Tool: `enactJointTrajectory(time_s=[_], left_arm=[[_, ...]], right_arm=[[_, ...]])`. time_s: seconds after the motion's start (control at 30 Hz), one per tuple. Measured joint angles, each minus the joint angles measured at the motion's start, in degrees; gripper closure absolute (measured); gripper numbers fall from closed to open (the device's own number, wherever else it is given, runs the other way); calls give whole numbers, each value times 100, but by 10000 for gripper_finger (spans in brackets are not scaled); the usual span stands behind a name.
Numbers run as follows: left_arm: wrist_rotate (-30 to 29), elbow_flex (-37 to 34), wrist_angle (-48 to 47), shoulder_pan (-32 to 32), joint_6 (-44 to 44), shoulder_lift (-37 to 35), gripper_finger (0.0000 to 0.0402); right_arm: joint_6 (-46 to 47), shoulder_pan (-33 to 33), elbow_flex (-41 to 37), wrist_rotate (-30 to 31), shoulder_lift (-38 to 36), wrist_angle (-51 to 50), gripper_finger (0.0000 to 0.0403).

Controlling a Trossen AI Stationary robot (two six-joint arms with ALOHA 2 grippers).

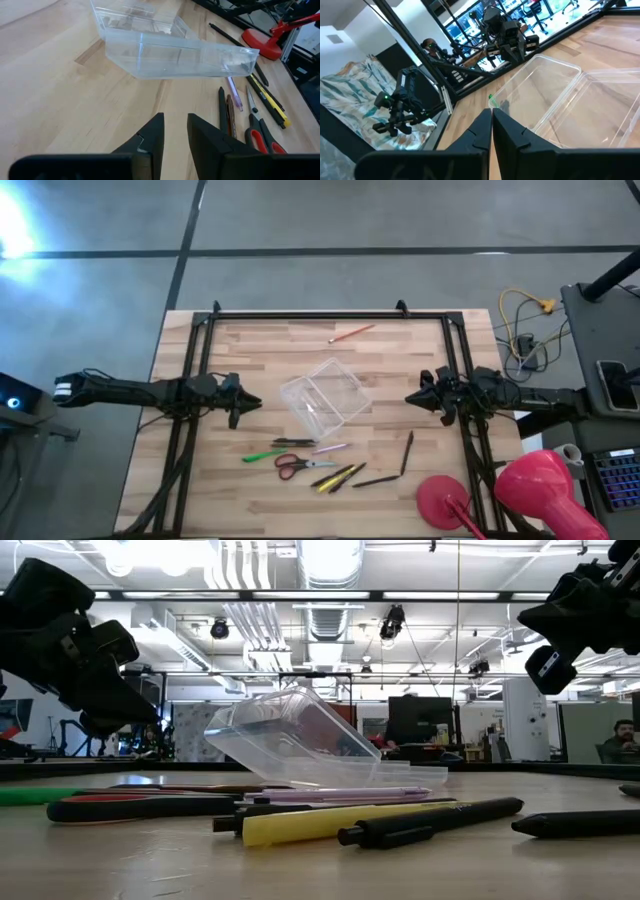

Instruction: Pick & place school supplies into a supply box

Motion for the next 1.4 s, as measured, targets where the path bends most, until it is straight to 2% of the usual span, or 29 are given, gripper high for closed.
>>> enactJointTrajectory(time_s=[0.07, 0.2, 0.27, 0.37, 0.4, 0.53, 0.67, 0.7, 0.77, 0.93, 1.0, 1.13, 1.4], left_arm=[[-2, -1, 1, -2, -1, 2, 332], [-2, 0, 0, -1, -1, 1, 332], [0, 1, 1, 0, -2, 2, 332], [-1, 0, -1, -1, -1, 0, 332], [-1, 1, 0, 0, -1, 1, 332], [-2, 0, 0, 0, 0, 1, 332], [0, -1, 1, -2, -2, 2, 332], [-1, 0, 1, -1, 0, 2, 332], [-2, 1, 0, -2, 0, 1, 332], [-2, 0, 1, -2, -1, 4, 332], [-2, -1, -1, -1, -2, 3, 332], [-2, 1, -1, -2, -2, 4, 332], [0, -1, 1, -2, -2, 4, 332]], right_arm=[[641, 1, 0, 85, 2, 43, 394], [2958, -4, 0, 265, -1, 90, 394], [3416, -3, 0, 87, 2, 175, 394], [3522, 0, 0, 30, -5, 428, 394], [3494, 1, 0, 186, -7, 449, 394], [3131, -5, 0, 1622, 2, 432, 394], [2968, 1, 0, 2784, 54, 571, 394], [2931, -1, 0, 3051, 121, 594, 394], [2926, -5, -7, 3207, 233, 652, 394], [3695, 5, 0, 2651, 925, 1083, 394], [4009, 11, -2, 2633, 1372, 1431, 394], [3910, 60, 198, 2448, 2398, 1949, 394], [2735, 624, 1559, 484, 4419, 1895, 394]])
